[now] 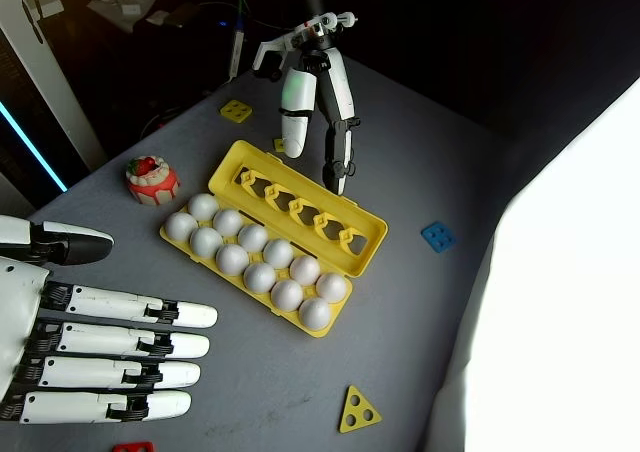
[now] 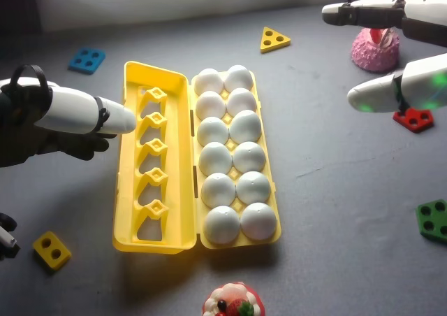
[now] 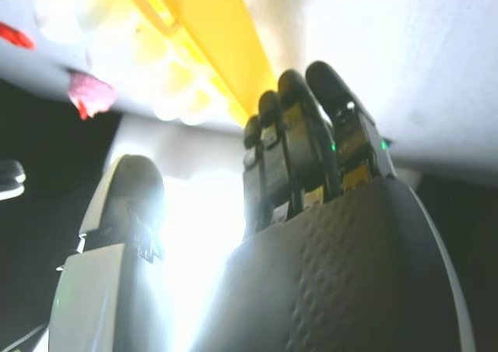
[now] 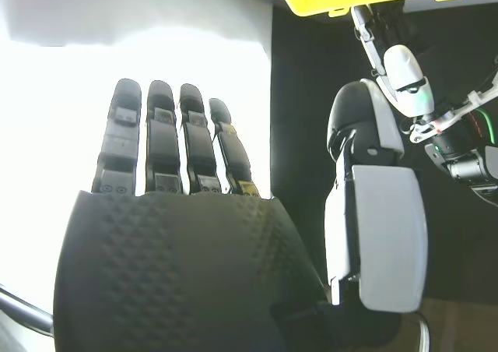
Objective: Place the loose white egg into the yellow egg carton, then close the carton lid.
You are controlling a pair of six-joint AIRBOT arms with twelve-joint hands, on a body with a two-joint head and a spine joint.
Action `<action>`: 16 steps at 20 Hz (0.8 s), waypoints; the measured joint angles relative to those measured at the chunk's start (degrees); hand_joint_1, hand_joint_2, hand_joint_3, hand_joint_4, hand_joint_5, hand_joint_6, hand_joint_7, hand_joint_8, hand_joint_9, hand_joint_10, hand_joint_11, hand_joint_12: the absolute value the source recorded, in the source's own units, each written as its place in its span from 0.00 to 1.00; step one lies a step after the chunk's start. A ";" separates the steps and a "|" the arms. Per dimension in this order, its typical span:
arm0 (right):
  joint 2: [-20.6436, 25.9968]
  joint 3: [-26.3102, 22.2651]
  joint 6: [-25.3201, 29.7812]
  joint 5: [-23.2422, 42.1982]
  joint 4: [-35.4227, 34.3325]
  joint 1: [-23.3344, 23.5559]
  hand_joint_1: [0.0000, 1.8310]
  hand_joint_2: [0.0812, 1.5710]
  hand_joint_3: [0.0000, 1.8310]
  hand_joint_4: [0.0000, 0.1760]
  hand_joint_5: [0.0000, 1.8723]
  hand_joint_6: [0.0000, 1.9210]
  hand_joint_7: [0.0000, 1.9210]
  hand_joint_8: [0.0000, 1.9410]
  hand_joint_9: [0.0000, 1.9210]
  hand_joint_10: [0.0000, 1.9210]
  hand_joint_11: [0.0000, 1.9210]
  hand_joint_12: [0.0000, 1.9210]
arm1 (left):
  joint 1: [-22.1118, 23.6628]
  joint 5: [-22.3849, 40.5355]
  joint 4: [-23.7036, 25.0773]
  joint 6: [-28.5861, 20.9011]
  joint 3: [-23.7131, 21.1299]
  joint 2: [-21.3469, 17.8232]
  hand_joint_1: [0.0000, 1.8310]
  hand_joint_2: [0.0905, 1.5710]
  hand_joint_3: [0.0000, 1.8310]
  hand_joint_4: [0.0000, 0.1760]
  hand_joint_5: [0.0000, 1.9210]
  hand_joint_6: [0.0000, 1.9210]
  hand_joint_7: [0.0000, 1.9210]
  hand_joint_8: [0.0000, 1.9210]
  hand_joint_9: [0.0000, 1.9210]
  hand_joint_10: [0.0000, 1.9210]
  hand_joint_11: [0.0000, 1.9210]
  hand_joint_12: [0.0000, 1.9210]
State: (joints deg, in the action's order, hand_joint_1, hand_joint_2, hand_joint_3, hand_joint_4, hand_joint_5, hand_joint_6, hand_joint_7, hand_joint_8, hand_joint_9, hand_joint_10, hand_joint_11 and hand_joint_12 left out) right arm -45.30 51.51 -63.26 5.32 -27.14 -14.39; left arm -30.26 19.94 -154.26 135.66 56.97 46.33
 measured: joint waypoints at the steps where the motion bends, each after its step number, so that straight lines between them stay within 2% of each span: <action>1: 0.00 -0.17 0.00 -0.04 0.02 0.00 0.33 0.70 0.00 0.00 0.06 0.01 0.07 0.00 0.04 0.05 0.00 0.16 | -0.04 0.02 -0.52 -0.07 0.17 0.33 0.32 0.79 0.00 0.00 0.14 0.00 0.17 0.00 0.17 0.00 0.00 0.44; 2: 0.00 -0.20 0.00 -0.04 0.02 0.02 0.31 0.71 0.00 0.00 0.05 0.00 0.06 0.00 0.04 0.05 0.00 0.17 | -0.11 0.04 -0.85 -0.11 0.15 0.46 0.32 0.79 0.00 0.00 0.14 0.00 0.17 0.00 0.17 0.00 0.00 0.43; 3: 0.00 -0.35 0.02 -0.02 0.00 0.28 0.31 0.71 0.00 0.00 0.05 0.00 0.05 0.00 0.03 0.04 0.00 0.09 | -0.15 0.22 -1.49 -0.13 0.15 0.59 0.32 0.79 0.00 0.00 0.14 0.00 0.17 0.00 0.16 0.00 0.00 0.43; 5: 0.00 -0.57 0.00 0.13 0.02 0.55 0.29 0.72 0.00 0.00 0.04 0.00 0.05 0.00 0.03 0.04 0.00 0.08 | -0.26 0.83 -2.69 -0.15 0.17 0.61 0.32 0.79 0.00 0.00 0.14 0.00 0.17 0.00 0.17 0.00 0.00 0.46; 6: 0.00 -0.59 0.00 0.20 0.00 0.55 0.30 0.71 0.00 0.00 0.05 0.00 0.06 0.00 0.04 0.05 0.00 0.16 | -0.26 1.03 -2.86 -0.15 0.17 0.61 0.35 0.78 0.00 0.00 0.15 0.00 0.17 0.00 0.17 0.00 0.00 0.46; 7: 0.00 -0.59 0.00 0.26 0.00 0.59 0.29 0.71 0.00 0.00 0.05 0.00 0.06 0.00 0.04 0.05 0.00 0.19 | -0.26 1.16 -3.17 -0.15 0.33 0.61 0.35 0.78 0.00 0.00 0.14 0.00 0.17 0.00 0.17 0.00 0.00 0.45; 8: 0.00 -0.66 0.00 0.28 0.00 0.59 0.31 0.71 0.00 0.00 0.05 0.00 0.05 0.00 0.02 0.04 0.00 0.09 | -0.26 1.36 -3.30 -0.13 0.52 0.61 0.34 0.79 0.00 0.00 0.14 0.00 0.17 0.00 0.17 0.00 0.00 0.45; 9: 0.00 -0.72 0.00 0.24 0.00 0.59 0.32 0.71 0.00 0.00 0.05 0.00 0.06 0.00 0.03 0.05 0.00 0.10 | -0.24 1.62 -3.28 -0.11 0.79 0.68 0.33 0.79 0.00 0.00 0.13 0.00 0.16 0.00 0.16 0.00 0.00 0.44; 11: 0.00 -0.76 0.02 0.17 0.00 0.59 0.33 0.69 0.00 0.00 0.06 0.00 0.07 0.00 0.04 0.05 0.00 0.20 | 0.44 2.91 -2.84 0.42 1.33 0.72 0.36 0.78 0.00 0.00 0.15 0.00 0.17 0.00 0.17 0.00 0.00 0.43; 13: 0.00 -0.76 0.00 0.20 0.00 0.66 0.32 0.70 0.00 0.00 0.06 0.00 0.06 0.00 0.04 0.05 0.00 0.15 | 1.11 3.15 -2.71 0.76 2.36 0.72 0.34 0.79 0.00 0.00 0.13 0.00 0.16 0.00 0.17 0.00 0.00 0.45; 16: 0.00 -0.76 0.02 0.22 0.00 0.66 0.32 0.71 0.00 0.00 0.06 0.00 0.06 0.00 0.03 0.05 0.00 0.08 | 1.11 3.74 -3.76 0.81 2.54 0.72 0.33 0.79 0.00 0.00 0.14 0.00 0.16 0.00 0.17 0.00 0.00 0.42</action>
State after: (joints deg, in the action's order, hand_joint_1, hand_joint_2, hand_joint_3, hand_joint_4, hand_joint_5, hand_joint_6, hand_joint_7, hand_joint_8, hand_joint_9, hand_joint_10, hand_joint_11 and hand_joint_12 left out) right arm -45.30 50.74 -63.24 5.54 -27.14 -13.74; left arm -29.15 23.68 -158.01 136.46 59.51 47.05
